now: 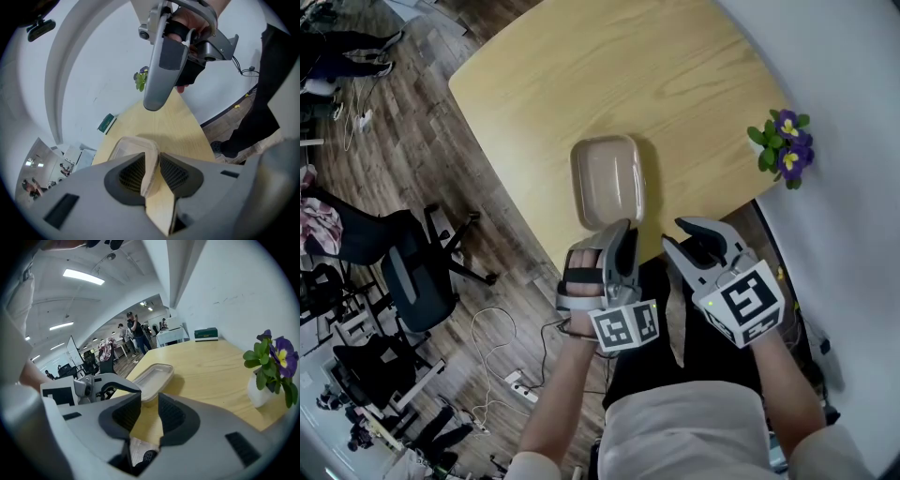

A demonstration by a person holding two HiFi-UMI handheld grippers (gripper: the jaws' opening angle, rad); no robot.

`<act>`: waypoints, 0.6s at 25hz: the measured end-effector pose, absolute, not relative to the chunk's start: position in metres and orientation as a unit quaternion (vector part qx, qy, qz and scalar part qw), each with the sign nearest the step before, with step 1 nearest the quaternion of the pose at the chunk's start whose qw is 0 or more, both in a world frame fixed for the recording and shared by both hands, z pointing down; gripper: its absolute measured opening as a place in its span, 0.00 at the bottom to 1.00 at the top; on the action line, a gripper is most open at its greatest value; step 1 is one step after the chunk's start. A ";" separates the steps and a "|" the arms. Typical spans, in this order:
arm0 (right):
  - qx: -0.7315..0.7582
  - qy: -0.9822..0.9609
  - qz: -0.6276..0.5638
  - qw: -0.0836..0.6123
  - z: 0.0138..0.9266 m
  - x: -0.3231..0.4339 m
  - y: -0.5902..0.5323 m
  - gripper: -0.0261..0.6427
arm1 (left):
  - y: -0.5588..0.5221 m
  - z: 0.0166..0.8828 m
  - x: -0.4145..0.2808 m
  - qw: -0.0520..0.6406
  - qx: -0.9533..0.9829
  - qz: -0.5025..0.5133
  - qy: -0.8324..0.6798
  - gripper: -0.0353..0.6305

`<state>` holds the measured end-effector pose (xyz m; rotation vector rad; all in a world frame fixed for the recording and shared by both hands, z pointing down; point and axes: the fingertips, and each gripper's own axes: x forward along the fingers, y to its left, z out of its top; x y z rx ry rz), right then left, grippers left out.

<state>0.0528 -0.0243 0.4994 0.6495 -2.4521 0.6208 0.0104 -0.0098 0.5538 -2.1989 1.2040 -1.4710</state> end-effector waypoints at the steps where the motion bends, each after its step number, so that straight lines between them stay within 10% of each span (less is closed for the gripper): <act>1: 0.240 -0.906 0.230 0.262 0.499 0.052 -0.024 0.22 | -0.010 0.553 0.010 0.112 -0.755 -0.497 0.413 0.20; 15: 0.236 -0.906 0.237 0.259 0.499 0.044 -0.021 0.22 | -0.015 0.544 0.010 0.039 -0.789 -0.465 0.400 0.17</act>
